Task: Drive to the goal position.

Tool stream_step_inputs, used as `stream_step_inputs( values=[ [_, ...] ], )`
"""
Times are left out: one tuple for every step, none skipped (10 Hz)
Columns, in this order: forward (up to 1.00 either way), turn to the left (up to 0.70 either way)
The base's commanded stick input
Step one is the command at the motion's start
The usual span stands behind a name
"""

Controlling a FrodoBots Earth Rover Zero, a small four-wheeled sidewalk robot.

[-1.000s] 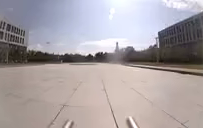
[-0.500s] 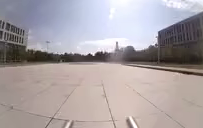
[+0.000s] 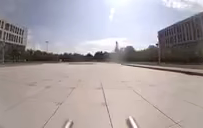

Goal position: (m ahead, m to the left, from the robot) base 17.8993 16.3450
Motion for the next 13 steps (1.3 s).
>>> stream_step_inputs(
  values=[
    [0.70, 0.00],
    [0.70, 0.00],
    [0.70, 0.00],
    [0.70, 0.00],
    [0.70, 0.00],
    [0.70, 0.00],
    [0.70, 0.00],
    [0.70, 0.00],
    [0.70, 0.00],
    [0.70, 0.00],
    [0.70, 0.00],
    [0.70, 0.00],
    [0.70, 0.00]
  ],
)
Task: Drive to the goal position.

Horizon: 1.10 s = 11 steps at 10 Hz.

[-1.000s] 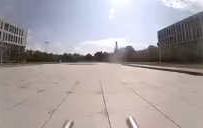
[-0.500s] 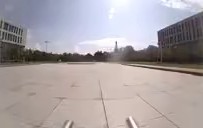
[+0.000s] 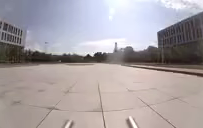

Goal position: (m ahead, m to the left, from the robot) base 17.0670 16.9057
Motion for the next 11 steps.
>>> stream_step_inputs(
  values=[
    [0.70, 0.00],
    [0.70, 0.00],
    [0.70, 0.00],
    [0.70, 0.00],
    [0.70, 0.00],
    [0.70, 0.00],
    [0.70, 0.00],
    [0.70, 0.00],
    [0.70, 0.00],
    [0.70, 0.00],
    [0.70, 0.00]
  ],
)
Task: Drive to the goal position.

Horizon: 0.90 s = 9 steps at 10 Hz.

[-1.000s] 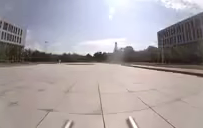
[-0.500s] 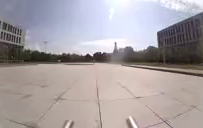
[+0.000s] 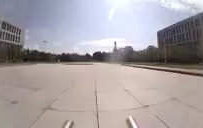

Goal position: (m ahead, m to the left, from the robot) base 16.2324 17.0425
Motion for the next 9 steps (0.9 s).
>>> stream_step_inputs(
  values=[
    [0.70, 0.00],
    [0.70, 0.00],
    [0.70, 0.02],
    [0.70, 0.12],
    [0.70, 0.33],
    [0.70, 0.35],
    [0.70, 0.29],
    [0.70, 0.09],
    [0.70, 0.02]
  ],
)
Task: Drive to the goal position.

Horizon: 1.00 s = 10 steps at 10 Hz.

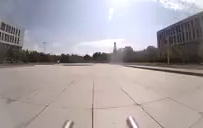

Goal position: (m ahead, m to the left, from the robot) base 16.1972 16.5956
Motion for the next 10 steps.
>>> stream_step_inputs(
  values=[
    [0.70, 0.02],
    [0.70, 0.02],
    [0.70, 0.02],
    [0.70, 0.02],
    [0.70, 0.02],
    [0.70, 0.02],
    [0.70, 0.02],
    [0.70, 0.02],
    [0.70, 0.02],
    [0.70, 0.02]
  ],
)
